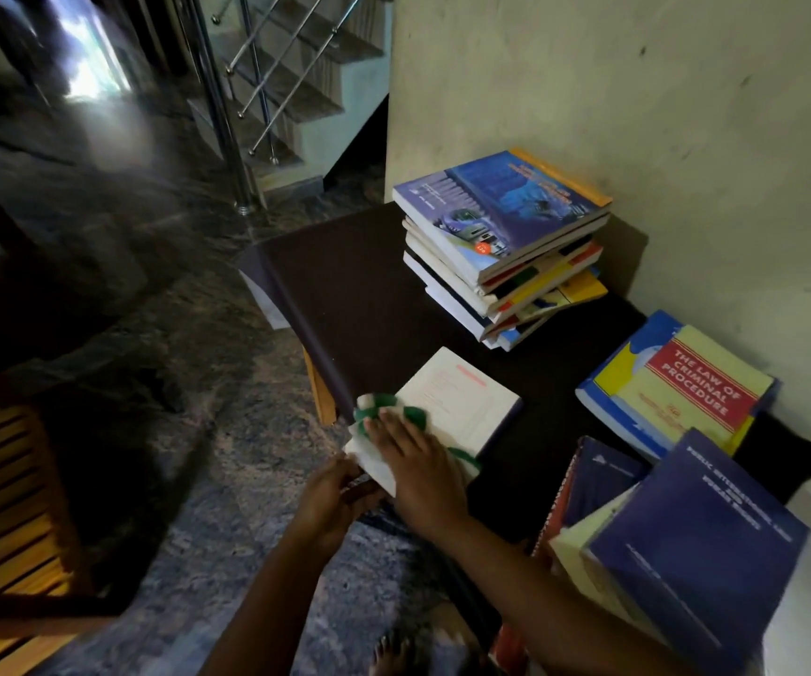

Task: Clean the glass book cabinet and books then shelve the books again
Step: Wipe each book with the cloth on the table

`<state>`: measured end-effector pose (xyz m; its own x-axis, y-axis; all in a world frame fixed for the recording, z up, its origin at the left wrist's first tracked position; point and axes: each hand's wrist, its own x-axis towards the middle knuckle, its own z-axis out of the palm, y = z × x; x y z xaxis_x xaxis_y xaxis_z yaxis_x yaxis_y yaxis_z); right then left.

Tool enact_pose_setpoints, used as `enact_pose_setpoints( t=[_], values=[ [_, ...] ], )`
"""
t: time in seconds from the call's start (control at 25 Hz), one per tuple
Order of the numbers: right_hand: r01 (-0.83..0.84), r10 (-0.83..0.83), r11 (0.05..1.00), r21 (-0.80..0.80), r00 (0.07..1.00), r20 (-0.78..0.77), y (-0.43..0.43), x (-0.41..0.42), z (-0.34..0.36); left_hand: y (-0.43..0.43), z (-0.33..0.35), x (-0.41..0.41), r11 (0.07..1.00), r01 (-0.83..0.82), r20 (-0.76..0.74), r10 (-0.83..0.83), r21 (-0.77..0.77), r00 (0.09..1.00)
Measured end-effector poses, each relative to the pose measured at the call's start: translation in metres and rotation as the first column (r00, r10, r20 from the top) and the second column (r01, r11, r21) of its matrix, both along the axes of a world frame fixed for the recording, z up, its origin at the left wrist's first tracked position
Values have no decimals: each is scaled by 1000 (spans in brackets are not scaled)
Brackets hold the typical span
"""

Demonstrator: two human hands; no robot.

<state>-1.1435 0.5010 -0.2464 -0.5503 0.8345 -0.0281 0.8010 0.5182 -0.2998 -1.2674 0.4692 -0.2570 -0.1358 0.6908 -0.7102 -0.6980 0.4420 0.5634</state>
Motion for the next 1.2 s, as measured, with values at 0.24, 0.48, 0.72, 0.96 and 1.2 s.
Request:
enact_pose_setpoints(
  t=[0.24, 0.48, 0.72, 0.96, 1.2],
  values=[
    [-68, -82, 954, -292, 879, -471, -27, 14, 17, -6, 2, -6, 996, -81, 163, 85, -29, 983],
    [73, -313, 914, -399, 754, -578, -9, 72, 100, 4, 17, 16, 987, 100, -282, -61, 124, 957],
    [124, -217, 975, -187, 732, -646, -27, 128, 156, -9, 84, 55, 815, 279, -558, 65, 509, 827],
    [314, -200, 949, 34, 681, -705, -75, 203, 191, -34, 150, 123, 541, 549, -738, 224, 638, 637],
    [431, -313, 902, -24, 615, -724, -138, 277, 177, -64, 79, 197, 233, 965, -887, 462, 116, -5]
  ],
)
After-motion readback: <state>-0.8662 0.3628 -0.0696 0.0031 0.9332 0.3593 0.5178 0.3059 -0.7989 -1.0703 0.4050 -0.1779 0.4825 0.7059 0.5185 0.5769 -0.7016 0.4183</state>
